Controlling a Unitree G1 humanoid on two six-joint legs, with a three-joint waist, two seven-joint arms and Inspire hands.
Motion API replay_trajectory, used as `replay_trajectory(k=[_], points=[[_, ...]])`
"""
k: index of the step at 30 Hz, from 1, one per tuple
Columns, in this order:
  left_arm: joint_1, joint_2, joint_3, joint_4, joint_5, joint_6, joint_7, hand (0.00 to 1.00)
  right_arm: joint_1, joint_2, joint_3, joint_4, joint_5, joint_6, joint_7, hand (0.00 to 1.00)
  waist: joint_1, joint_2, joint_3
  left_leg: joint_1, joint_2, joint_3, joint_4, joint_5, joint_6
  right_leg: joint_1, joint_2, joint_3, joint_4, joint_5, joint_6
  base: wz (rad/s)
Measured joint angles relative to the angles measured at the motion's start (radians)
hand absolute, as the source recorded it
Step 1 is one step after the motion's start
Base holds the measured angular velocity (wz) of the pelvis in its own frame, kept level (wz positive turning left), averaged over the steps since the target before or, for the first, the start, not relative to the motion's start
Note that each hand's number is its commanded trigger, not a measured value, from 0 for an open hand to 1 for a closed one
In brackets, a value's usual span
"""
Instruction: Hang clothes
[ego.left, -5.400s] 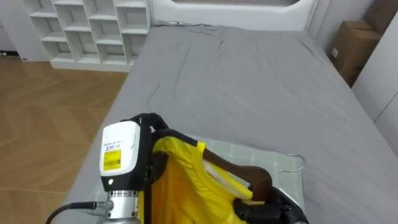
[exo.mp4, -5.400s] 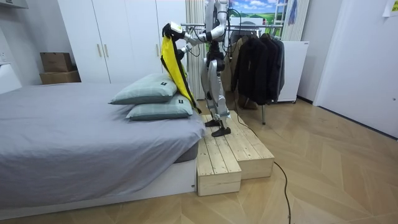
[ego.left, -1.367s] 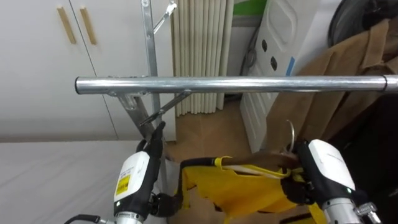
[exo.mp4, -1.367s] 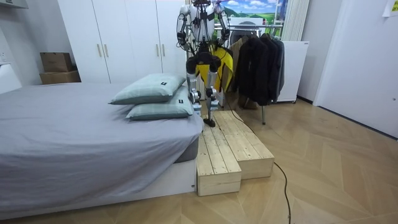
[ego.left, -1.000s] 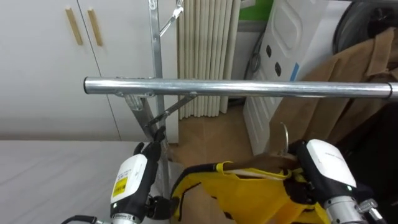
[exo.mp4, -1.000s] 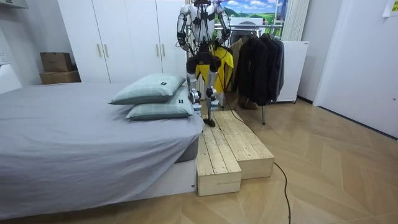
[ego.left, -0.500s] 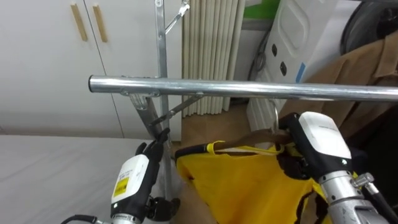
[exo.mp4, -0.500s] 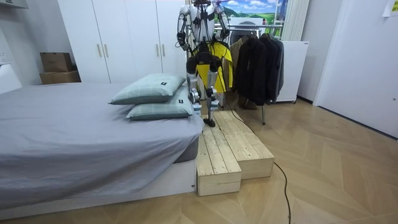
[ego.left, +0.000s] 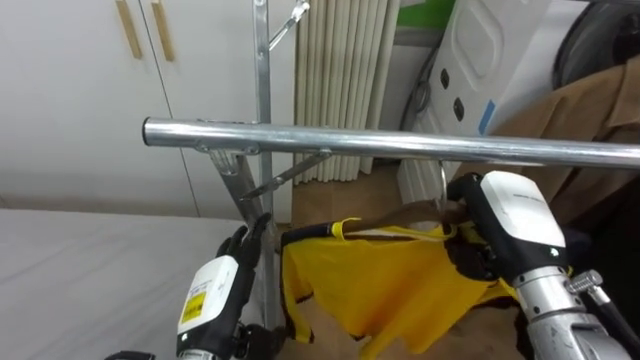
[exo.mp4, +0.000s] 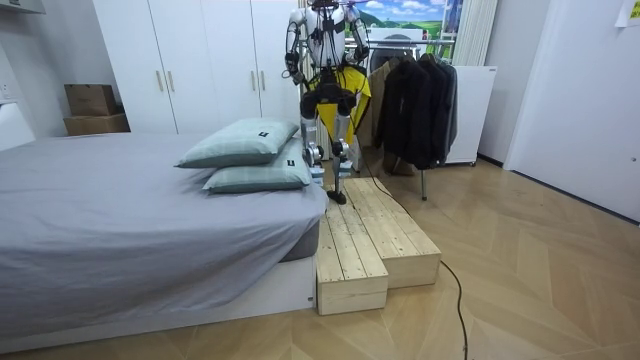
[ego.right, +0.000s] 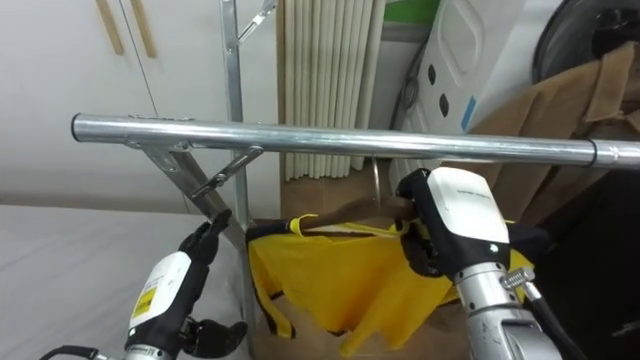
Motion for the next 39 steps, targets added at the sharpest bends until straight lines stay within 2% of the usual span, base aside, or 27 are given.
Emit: replay_trajectory(k=[3, 15, 22, 29, 39], points=[[0.000, -0.003, 0.016, 0.012, 0.000, -0.001, 0.000, 0.00, -0.001, -0.005, -0.003, 0.000, 0.001, -0.001, 0.000, 1.00, 0.004, -0.001, 0.0002, 0.003, 0.002, -0.002, 0.000, 0.000, 0.000, 0.005, -0.002, -0.014, -0.002, 0.000, 0.000, 0.04], [0.001, -0.007, 0.070, 0.029, 0.001, -0.001, 0.002, 0.00, -0.001, -0.012, -0.027, 0.000, 0.002, -0.014, 0.000, 1.00, 0.010, -0.001, 0.0002, 0.002, 0.001, -0.020, 0.000, 0.002, -0.003, 0.007, -0.003, -0.025, -0.004, 0.002, -0.004, 0.02], [0.009, -0.009, 0.073, 0.029, 0.038, -0.001, 0.009, 0.00, -0.001, -0.012, -0.029, 0.000, 0.032, -0.014, 0.000, 1.00, 0.009, 0.002, -0.0012, 0.001, 0.001, -0.026, 0.000, 0.004, -0.007, 0.006, -0.007, -0.040, -0.014, 0.004, -0.008, 0.05], [0.029, -0.035, 0.086, 0.029, 0.078, 0.021, 0.041, 0.00, -0.002, -0.011, -0.033, 0.000, 0.035, -0.009, 0.000, 1.00, 0.011, 0.005, -0.0028, 0.000, 0.002, -0.029, 0.001, 0.005, -0.009, 0.007, -0.007, -0.045, -0.012, 0.005, -0.009, 0.01], [0.033, -0.053, 0.123, 0.046, 0.077, 0.031, 0.073, 0.00, -0.021, -0.011, -0.037, 0.000, -0.029, 0.014, -0.024, 1.00, 0.008, 0.006, -0.0029, 0.000, 0.000, -0.027, 0.000, 0.008, -0.014, 0.004, -0.007, -0.044, 0.005, 0.004, -0.011, 0.00]])
